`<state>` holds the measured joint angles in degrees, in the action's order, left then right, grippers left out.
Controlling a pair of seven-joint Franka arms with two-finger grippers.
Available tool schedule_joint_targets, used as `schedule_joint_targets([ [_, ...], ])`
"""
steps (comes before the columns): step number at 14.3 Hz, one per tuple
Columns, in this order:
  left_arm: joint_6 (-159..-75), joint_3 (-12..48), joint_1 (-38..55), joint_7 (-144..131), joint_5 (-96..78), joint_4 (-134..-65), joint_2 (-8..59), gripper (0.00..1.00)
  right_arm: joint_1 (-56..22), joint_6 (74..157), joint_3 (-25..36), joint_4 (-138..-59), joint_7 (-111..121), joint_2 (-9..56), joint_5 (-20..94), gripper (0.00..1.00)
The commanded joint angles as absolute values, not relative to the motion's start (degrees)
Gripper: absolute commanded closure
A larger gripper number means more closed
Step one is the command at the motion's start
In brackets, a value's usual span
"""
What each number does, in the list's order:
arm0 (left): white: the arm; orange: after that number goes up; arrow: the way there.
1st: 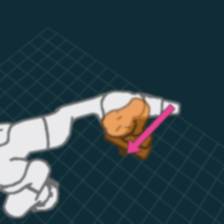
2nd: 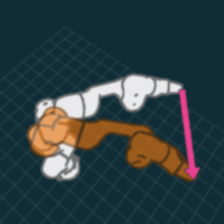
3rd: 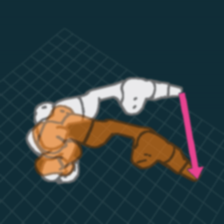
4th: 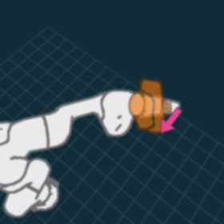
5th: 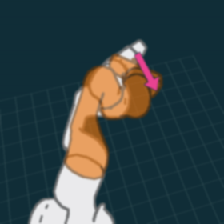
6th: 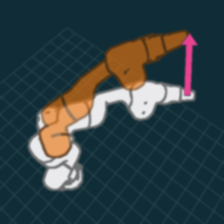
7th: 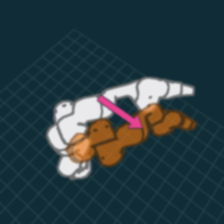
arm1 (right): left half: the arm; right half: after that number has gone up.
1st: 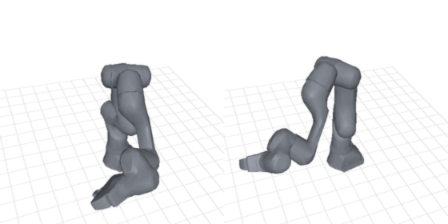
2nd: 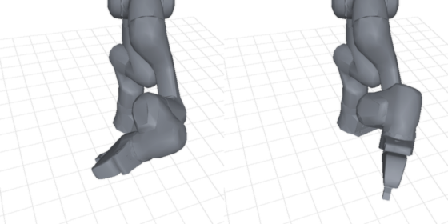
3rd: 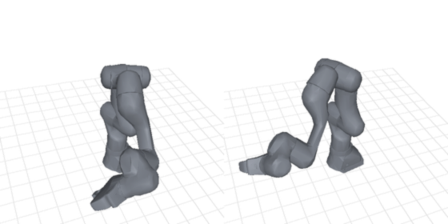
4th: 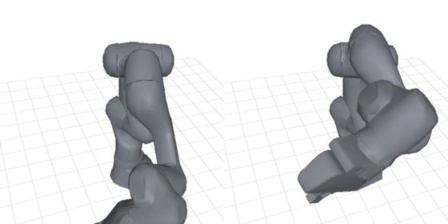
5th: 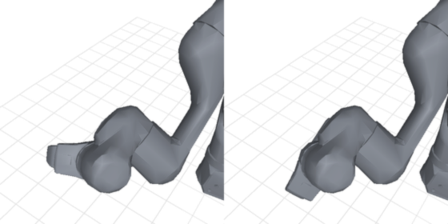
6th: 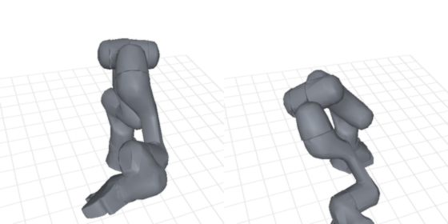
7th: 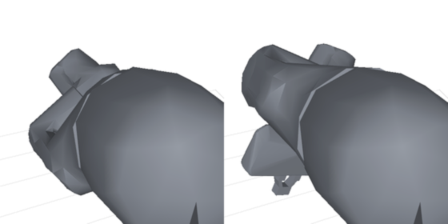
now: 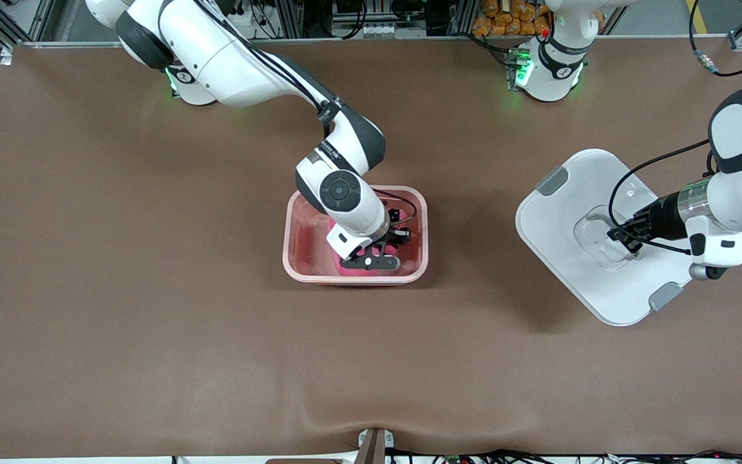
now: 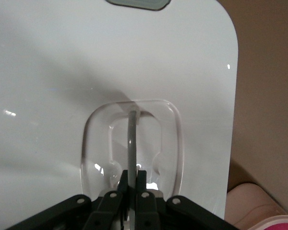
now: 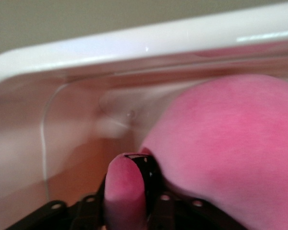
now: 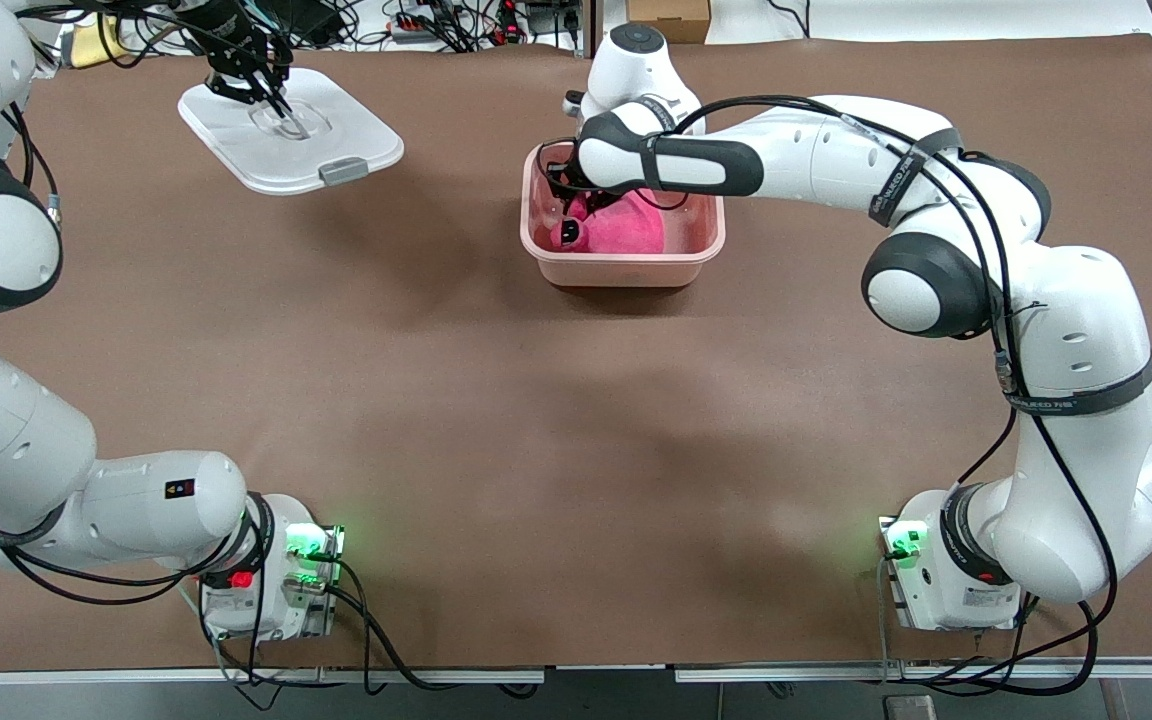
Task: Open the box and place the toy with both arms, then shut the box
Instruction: 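Lower the pink plush into the open pink box with the right gripper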
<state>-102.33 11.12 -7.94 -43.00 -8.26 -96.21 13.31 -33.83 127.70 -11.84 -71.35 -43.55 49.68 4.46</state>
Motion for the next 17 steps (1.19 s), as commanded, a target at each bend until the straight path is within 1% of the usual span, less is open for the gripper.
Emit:
schedule_joint_targets([
  [1, -101.6, 11.8, -9.0, -41.8, -9.7, -96.3, 12.5, 1.0, -33.0, 127.2, -11.7, -71.7, -43.6, 49.6, 4.1, 0.0],
  [10, -101.5, 11.9, -8.7, -42.2, -9.7, -95.7, 12.5, 1.0, -32.0, 127.1, -12.0, -71.2, -43.6, 48.3, 4.1, 0.0],
  [15, -100.6, 12.0, -8.3, -42.5, -9.6, -93.7, 12.4, 1.0, -29.8, 126.9, -12.1, -71.0, -43.3, 44.7, 4.1, 0.0],
  [17, -100.1, 12.0, -8.0, -42.8, -9.6, -93.1, 12.4, 1.0, -28.5, 124.1, -12.1, -71.1, -43.3, 42.6, 4.2, 0.0],
])
